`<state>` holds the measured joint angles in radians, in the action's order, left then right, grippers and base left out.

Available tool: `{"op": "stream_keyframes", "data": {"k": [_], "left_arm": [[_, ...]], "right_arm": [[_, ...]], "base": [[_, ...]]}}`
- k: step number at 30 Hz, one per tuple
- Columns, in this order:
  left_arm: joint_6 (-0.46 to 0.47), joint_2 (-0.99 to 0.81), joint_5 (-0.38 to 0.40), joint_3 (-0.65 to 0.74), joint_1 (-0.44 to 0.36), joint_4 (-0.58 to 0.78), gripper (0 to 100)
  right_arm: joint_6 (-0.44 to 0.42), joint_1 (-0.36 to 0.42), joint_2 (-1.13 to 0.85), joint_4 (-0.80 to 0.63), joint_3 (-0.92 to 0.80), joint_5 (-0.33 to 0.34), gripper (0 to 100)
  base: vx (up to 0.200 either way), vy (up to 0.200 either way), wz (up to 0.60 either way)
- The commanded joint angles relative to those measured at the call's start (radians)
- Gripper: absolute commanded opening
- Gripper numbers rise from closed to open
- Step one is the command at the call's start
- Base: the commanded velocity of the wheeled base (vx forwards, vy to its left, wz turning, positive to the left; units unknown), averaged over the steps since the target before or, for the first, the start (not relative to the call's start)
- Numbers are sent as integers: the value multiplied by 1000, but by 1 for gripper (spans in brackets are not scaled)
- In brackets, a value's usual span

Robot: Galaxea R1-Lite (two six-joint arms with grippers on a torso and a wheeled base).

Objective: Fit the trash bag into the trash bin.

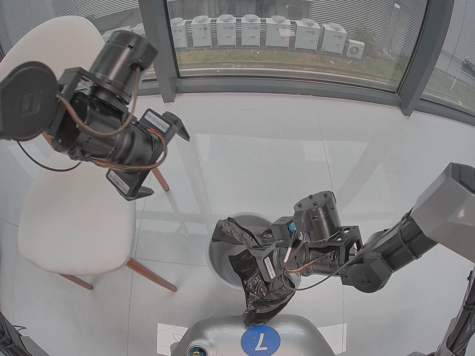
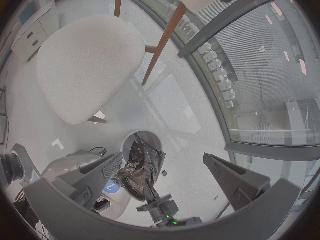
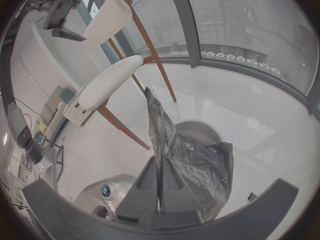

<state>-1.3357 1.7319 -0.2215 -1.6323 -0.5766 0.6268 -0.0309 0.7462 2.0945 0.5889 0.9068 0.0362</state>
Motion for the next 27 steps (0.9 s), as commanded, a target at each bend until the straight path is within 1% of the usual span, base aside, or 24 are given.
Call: {"op": "stream_keyframes", "data": {"k": [1, 4, 5, 6, 7, 8, 10, 12, 14, 15, 16, 17, 18, 20, 21, 22, 24, 25, 27], "left_arm": [[10, -117, 13, -9, 24, -4, 100], [9, -155, 36, -9, 38, -1, 100], [9, -192, 82, 2, 38, 13, 100], [9, -192, 82, 2, 38, 13, 100], [9, -258, 174, 22, 40, 21, 100], [7, -282, 211, 32, 40, 19, 100], [13, -302, 251, 42, 41, 11, 100], [4, -301, 252, 42, 49, 8, 100], [4, -304, 275, 46, 90, 5, 100], [0, -304, 298, 51, 109, 4, 100], [-16, -304, 340, 57, 129, -1, 100], [-17, -304, 344, 58, 130, -4, 100], [-37, -308, 396, 66, 164, -36, 100], [-54, -322, 442, 89, 212, -107, 100], [-54, -322, 442, 89, 212, -107, 100], [-59, -338, 465, 137, 235, -185, 100], [-51, -357, 473, 204, 244, -265, 100], [-46, -365, 473, 241, 244, -294, 100], [-19, -380, 475, 304, 236, -341, 100]], "right_arm": [[0, -21, 98, -3, 98, 4, 0], [-1, -22, 133, -4, 142, 4, 0], [-1, -25, 157, -4, 175, 5, 0], [-1, -25, 157, -4, 175, 5, 0], [-1, -33, 188, -4, 211, 7, 0], [-1, -37, 199, -4, 230, 10, 0], [-1, -51, 216, -4, 253, 13, 0], [-1, -68, 220, -4, 262, 13, 0], [-1, -88, 223, -4, 274, 16, 0], [-3, -94, 225, -4, 285, 24, 0], [-3, -97, 226, -6, 297, 37, 0], [-3, -97, 228, -4, 299, 39, 0], [-3, -99, 234, -4, 320, 53, 0], [-3, -105, 254, -4, 354, 53, 0], [-3, -105, 254, -4, 354, 53, 0], [-3, -119, 272, -4, 385, 53, 0], [-3, -131, 274, -11, 400, 51, 0], [-3, -139, 269, -32, 403, 47, 0], [-1, -154, 249, -118, 399, 44, 0]], "base": [[0, 0, 0], [0, 0, 0], [0, 0, 0], [0, 0, 0], [0, 0, 0], [0, 0, 0], [0, 0, 0], [0, 0, 0], [0, 0, 0], [0, 0, 0], [0, 0, 0], [0, 0, 0], [0, 0, 0], [0, 0, 0], [0, 0, 0], [0, 0, 0], [0, 0, 0], [0, 0, 0], [0, 0, 0]]}}
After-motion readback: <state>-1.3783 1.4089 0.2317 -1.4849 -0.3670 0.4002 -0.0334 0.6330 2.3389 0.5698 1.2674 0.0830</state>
